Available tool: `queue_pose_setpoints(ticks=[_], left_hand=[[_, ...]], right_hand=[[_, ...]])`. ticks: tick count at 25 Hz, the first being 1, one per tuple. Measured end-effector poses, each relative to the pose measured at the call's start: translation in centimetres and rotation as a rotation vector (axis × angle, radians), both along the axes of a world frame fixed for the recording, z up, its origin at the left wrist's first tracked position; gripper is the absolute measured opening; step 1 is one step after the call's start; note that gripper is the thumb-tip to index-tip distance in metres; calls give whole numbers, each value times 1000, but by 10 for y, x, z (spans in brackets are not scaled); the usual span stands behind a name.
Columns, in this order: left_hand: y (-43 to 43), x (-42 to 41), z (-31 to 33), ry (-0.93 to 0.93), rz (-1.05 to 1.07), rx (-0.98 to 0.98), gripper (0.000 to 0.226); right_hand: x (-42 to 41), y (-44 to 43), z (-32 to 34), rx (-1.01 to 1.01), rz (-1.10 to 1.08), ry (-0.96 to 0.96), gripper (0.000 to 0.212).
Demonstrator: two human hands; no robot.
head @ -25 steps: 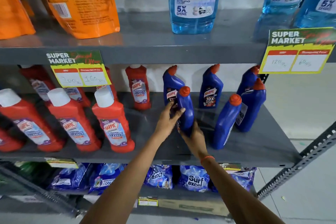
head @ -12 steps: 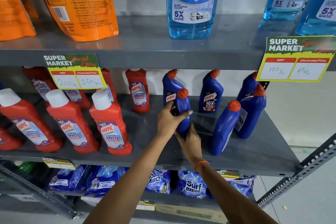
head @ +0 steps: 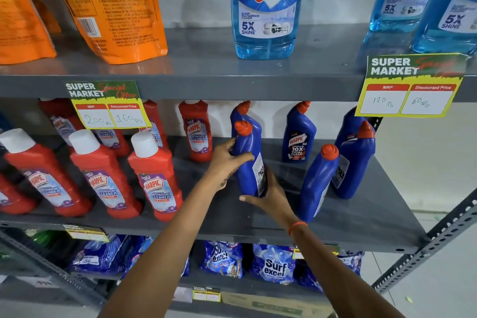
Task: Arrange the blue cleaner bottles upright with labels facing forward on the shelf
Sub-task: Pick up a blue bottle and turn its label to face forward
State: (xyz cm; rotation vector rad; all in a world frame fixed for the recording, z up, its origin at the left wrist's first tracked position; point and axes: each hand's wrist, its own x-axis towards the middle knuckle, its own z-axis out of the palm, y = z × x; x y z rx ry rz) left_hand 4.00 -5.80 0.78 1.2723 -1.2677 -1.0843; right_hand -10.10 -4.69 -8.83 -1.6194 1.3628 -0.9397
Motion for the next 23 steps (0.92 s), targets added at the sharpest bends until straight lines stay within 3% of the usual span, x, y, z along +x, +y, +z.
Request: queue_pose_setpoints(ticks=[4, 8, 12, 14, 17, 21, 23], left_hand=[[-6, 14, -2, 68, -47, 32, 32], [0, 11, 3, 59, -102, 35, 31], [3, -15, 1, 11, 126, -16, 50], [0, -16, 0, 0, 227, -27, 42], [-2, -1, 3, 80, 171, 17, 32], [-3, 17, 2, 101, -86, 75, 44], [-5, 22, 4, 41, -196, 82, 51]], right_hand=[[-11, -9, -5, 133, 69, -118, 83], [3, 5, 2, 54, -146, -29, 70], [34, 22, 5, -93, -322, 30, 64], [42, 25, 3, -95, -317, 1, 61], [35, 19, -1, -94, -240, -12, 62], [13, -1, 10, 84, 124, -74, 96], [6, -9, 14, 136, 277, -85, 103]])
